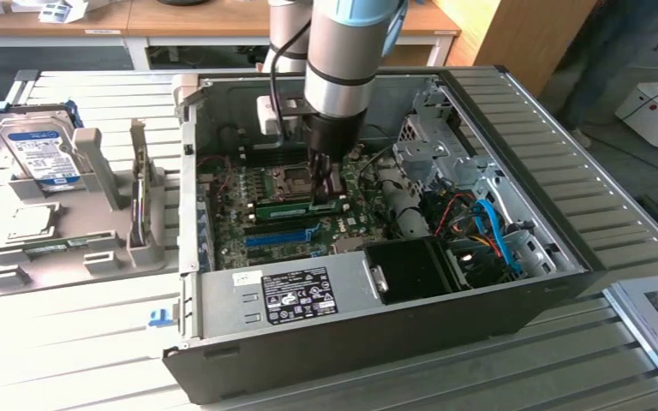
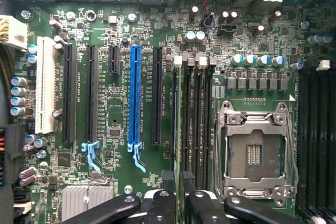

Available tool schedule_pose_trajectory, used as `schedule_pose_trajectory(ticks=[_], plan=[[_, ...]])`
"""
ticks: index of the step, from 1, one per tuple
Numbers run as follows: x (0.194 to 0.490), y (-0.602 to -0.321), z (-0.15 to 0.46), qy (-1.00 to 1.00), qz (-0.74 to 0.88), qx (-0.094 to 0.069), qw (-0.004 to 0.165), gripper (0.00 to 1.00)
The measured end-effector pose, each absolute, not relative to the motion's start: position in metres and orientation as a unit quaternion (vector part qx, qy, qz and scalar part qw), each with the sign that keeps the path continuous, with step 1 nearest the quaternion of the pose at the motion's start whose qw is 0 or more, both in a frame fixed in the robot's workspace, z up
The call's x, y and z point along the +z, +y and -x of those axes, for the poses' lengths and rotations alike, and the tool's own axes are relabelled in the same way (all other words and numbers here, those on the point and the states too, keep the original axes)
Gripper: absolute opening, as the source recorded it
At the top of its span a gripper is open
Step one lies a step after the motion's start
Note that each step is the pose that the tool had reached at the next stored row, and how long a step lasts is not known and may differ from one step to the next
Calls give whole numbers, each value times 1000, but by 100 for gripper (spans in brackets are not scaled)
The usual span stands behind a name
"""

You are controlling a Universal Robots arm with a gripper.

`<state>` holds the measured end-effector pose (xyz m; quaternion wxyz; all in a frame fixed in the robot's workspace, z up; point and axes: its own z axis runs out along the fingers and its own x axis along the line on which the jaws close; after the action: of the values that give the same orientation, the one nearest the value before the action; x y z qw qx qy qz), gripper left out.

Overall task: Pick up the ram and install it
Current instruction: 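Insert the ram into the slot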

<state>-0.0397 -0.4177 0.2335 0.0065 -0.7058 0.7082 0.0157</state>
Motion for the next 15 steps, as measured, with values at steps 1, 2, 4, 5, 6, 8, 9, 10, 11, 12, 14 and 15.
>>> schedule_pose_trajectory(ticks=[1,2,4,5,6,8,9,10,11,12,14,15], plan=[[235,-418,40,708,706,16,6,19],[236,-418,40,708,706,16,7,19],[240,-418,40,708,706,16,7,19],[241,-418,40,708,706,16,7,19],[242,-418,40,708,706,16,7,19],[245,-418,40,708,706,16,6,19],[246,-418,40,708,706,16,6,19],[247,-418,40,708,706,16,7,19],[248,-418,40,708,706,16,7,19],[249,-418,40,708,706,16,7,19],[251,-418,40,708,706,16,7,19],[252,-418,40,708,706,16,7,19]])
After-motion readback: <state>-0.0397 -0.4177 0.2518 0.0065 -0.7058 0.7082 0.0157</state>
